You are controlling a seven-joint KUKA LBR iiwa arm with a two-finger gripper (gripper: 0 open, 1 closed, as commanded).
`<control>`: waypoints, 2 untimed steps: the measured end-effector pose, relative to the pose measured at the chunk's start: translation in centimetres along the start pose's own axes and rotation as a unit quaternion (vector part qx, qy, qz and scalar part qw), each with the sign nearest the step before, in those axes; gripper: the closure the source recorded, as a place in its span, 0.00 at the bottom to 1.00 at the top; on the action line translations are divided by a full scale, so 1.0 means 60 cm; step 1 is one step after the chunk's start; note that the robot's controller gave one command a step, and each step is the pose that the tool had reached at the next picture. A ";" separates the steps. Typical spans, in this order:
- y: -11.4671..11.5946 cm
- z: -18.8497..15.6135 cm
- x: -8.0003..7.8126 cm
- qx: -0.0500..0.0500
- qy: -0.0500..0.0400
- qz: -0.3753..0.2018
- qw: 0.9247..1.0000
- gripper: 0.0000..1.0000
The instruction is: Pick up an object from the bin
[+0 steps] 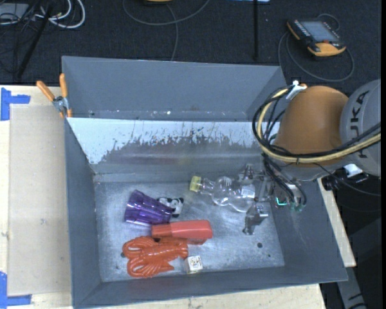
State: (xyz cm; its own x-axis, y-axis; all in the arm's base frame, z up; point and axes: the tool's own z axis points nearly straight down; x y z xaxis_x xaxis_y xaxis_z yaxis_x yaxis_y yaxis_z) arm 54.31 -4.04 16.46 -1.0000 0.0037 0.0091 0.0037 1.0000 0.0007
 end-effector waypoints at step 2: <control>0.010 0.091 -0.095 0.001 -0.019 0.009 1.000 0.00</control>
Offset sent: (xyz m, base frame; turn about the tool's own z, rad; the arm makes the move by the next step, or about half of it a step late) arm 0.0681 0.0106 -0.0946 0.0260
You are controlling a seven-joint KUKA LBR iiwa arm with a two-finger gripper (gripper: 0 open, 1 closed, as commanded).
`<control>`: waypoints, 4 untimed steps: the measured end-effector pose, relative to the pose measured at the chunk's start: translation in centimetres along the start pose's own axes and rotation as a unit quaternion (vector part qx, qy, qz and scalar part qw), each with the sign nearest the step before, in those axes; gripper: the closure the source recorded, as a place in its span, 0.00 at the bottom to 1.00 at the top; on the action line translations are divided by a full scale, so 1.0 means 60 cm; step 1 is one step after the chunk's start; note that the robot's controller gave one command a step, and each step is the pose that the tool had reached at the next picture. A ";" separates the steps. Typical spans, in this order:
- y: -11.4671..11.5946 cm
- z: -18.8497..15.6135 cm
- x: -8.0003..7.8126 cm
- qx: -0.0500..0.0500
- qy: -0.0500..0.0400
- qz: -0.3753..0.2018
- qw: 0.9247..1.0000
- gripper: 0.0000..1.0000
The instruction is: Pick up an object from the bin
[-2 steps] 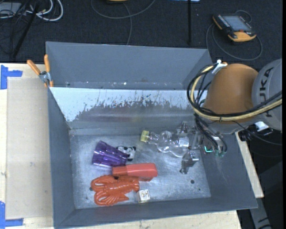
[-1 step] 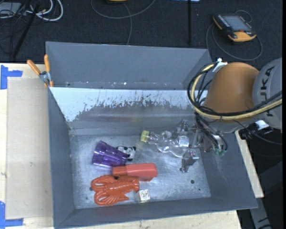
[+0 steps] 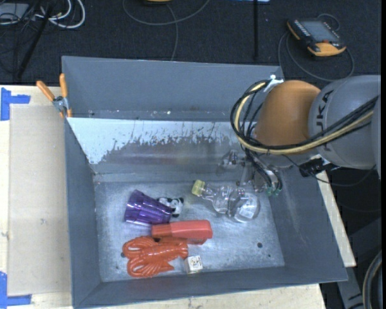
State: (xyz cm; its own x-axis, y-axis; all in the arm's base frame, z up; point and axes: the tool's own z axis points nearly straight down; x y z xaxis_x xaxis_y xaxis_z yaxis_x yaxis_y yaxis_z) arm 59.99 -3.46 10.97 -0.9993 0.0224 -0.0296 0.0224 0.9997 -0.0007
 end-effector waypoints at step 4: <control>0.015 0.058 -0.014 0.001 0.008 0.040 0.999 1.00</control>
Offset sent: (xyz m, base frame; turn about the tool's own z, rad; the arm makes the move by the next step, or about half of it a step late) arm 0.0070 0.0031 -0.0097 0.0704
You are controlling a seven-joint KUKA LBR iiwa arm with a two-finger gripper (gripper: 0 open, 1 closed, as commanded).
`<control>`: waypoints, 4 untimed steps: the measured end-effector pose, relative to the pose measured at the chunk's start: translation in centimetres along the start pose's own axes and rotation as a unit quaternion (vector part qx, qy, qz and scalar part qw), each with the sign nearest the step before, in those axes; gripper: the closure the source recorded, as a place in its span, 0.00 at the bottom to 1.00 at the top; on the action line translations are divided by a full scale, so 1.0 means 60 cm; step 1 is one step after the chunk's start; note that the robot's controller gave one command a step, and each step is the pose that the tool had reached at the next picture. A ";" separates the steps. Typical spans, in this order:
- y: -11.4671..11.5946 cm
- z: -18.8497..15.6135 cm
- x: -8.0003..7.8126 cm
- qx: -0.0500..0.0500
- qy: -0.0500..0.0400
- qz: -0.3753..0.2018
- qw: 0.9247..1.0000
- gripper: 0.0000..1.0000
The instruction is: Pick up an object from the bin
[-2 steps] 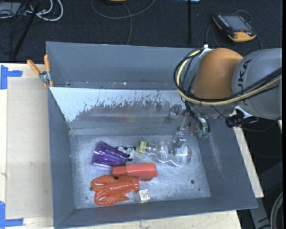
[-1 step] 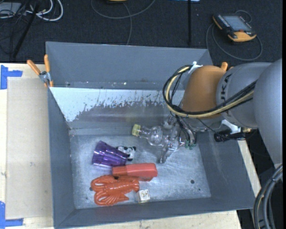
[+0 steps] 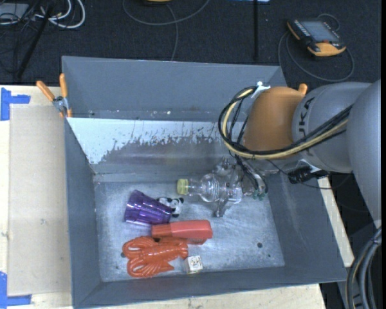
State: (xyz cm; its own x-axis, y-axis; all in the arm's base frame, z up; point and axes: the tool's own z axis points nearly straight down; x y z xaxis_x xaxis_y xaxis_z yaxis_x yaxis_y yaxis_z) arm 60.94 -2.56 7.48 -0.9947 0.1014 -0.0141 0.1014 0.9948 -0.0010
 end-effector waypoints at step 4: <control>0.001 -0.066 0.006 -0.001 0.009 -0.001 1.000 1.00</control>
Offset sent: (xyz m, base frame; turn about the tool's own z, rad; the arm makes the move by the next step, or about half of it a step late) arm 0.0000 -0.0001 0.0562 0.0000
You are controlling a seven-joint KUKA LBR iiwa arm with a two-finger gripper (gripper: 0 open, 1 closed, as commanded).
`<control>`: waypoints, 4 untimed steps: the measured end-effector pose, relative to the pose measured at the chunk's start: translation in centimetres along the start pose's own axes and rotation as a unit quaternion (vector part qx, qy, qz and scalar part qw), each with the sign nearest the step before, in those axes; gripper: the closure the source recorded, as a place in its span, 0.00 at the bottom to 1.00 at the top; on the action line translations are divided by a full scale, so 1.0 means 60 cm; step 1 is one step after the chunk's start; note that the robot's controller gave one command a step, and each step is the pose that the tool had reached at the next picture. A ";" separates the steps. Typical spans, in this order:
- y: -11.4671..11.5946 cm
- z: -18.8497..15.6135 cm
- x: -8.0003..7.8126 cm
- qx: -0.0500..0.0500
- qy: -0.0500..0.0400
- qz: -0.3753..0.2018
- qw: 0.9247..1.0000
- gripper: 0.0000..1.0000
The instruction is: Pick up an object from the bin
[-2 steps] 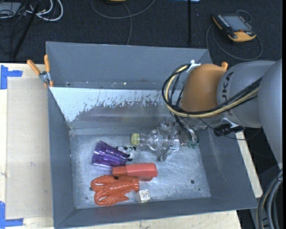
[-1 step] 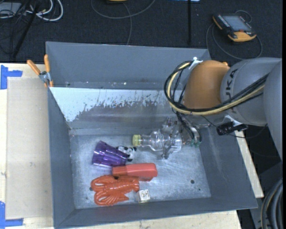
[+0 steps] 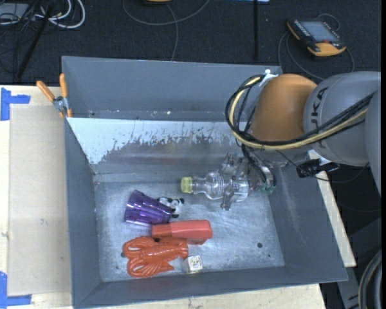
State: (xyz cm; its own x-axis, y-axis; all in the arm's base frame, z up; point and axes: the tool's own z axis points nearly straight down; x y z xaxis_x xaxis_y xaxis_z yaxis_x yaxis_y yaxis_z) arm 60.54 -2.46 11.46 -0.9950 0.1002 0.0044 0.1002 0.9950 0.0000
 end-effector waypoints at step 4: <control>0.000 -0.081 -0.003 0.000 -0.004 0.000 1.000 1.00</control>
Offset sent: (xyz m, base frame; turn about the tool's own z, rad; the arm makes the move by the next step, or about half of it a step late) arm 0.0000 -0.0001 0.0058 0.0000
